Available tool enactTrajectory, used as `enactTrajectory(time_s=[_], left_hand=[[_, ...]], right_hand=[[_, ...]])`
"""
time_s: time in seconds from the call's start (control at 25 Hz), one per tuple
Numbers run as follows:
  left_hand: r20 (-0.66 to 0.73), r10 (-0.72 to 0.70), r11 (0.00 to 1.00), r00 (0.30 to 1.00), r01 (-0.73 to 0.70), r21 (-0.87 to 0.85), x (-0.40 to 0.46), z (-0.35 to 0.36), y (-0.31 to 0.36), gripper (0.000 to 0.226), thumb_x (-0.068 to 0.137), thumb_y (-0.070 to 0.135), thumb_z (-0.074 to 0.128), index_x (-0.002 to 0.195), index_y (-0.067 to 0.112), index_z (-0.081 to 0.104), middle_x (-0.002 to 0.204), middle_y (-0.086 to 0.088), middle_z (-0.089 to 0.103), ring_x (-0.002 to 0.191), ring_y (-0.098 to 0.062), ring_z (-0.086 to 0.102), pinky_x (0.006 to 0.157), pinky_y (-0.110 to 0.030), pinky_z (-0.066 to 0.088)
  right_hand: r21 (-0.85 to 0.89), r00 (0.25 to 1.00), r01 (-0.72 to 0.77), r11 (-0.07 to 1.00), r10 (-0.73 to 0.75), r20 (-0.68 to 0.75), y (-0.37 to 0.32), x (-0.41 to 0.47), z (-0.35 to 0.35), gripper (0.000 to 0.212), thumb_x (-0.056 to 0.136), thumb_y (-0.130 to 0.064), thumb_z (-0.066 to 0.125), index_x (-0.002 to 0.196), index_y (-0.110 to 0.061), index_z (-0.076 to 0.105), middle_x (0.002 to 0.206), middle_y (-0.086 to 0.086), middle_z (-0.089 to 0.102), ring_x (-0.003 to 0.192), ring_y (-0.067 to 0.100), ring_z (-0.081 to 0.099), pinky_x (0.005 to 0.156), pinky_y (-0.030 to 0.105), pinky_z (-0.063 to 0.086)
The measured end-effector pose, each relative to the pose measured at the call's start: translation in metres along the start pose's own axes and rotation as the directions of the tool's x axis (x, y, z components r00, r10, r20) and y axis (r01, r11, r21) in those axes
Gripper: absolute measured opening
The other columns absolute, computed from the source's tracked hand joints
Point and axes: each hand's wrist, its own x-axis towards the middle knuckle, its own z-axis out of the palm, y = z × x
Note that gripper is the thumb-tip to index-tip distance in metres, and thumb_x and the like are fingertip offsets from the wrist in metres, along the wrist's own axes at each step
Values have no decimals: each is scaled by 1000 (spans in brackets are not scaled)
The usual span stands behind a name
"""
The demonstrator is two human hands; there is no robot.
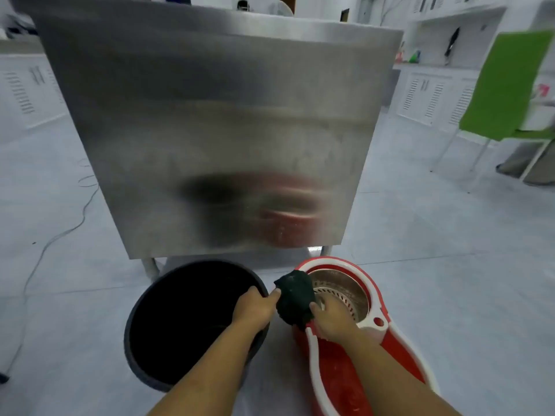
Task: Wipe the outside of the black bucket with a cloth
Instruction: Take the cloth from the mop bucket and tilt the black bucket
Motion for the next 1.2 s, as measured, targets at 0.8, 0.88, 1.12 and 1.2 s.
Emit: enactTrajectory(time_s=[0.8,0.88,1.12,1.2], left_hand=[[-156,-15,950,988,63,307,33,-27,-29,31,96,20,41,116,1,54,112,-18,62,96,-33,62,74,-36,50],[-253,-31,966,967,94,241,22,-61,-34,28,95,20,42,114,3,55,106,-16,63,93,-32,62,79,-40,53],[-408,-196,966,892,103,-237,-27,-113,-54,24,98,20,41,105,6,59,109,-16,63,94,-33,58,87,-42,50],[-457,-252,908,853,45,-416,-50,-115,-48,26,99,22,41,90,6,59,94,-17,64,89,-37,60,79,-44,52]], right_hand=[[455,907,-416,787,323,270,1,91,5,44,82,-32,73,119,-16,56,109,8,68,97,29,65,91,46,53],[494,950,-310,812,240,201,-20,68,6,28,90,-25,65,114,-15,54,99,6,64,88,24,61,74,37,53],[608,998,-31,794,60,-28,-62,-36,74,31,94,-18,61,124,-17,56,102,2,65,101,26,64,78,36,54],[566,988,150,810,-98,-121,-68,-71,108,50,93,-25,60,141,-22,46,137,-4,57,134,25,50,103,40,46]])
